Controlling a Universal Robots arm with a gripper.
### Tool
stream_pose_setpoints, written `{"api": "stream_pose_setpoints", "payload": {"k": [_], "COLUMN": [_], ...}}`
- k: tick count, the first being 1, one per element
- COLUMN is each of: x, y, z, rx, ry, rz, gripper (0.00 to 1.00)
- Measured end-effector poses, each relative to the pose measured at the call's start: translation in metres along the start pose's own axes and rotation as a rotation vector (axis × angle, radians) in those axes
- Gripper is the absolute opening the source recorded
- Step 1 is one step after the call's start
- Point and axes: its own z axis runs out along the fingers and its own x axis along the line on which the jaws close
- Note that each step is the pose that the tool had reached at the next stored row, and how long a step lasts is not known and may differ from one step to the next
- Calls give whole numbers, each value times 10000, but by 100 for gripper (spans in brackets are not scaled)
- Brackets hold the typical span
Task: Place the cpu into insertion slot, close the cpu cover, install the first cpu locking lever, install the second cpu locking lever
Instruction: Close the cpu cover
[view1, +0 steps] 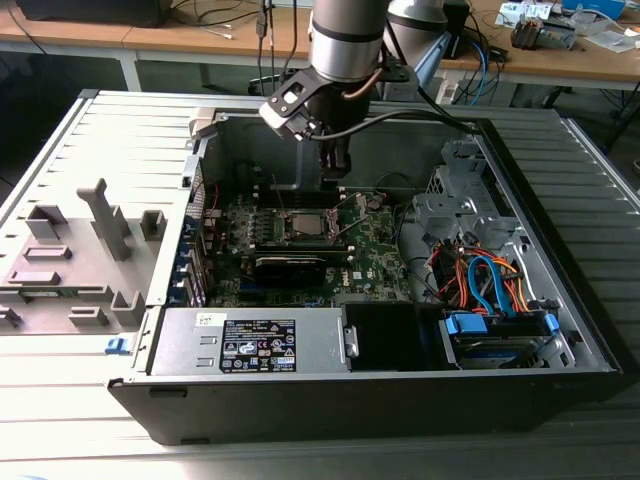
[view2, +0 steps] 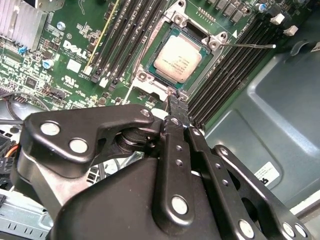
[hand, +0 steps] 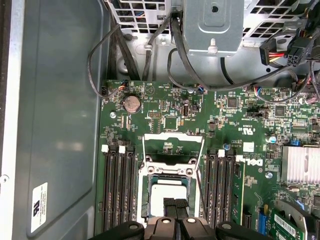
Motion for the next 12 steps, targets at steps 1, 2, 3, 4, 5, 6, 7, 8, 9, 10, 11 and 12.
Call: {"api": "stream_pose_setpoints", "payload": {"k": [1, 2, 3, 4, 5, 6, 7, 8, 9, 10, 11, 12], "x": [0, 0, 0, -1, -1, -1, -1, -1, -1, -2, -2, -2], "y": [3, 5, 7, 9, 12, 14, 18, 20, 24, 26, 28, 30], "z": [0, 1, 1, 1, 2, 2, 2, 3, 3, 3, 3, 4], "rx": [0, 0, 0, 0, 0, 0, -1, 0, 0, 0, 0, 0], "ry": [-1, -1, 0, 0, 0, 0, 0, 0, 0, 0, 0, -1], "rz": [0, 0, 0, -1, 0, -1, 0, -1, 1, 0, 0, 0], "gripper": [11, 11, 11, 11, 11, 11, 11, 11, 11, 11, 11, 11]}}
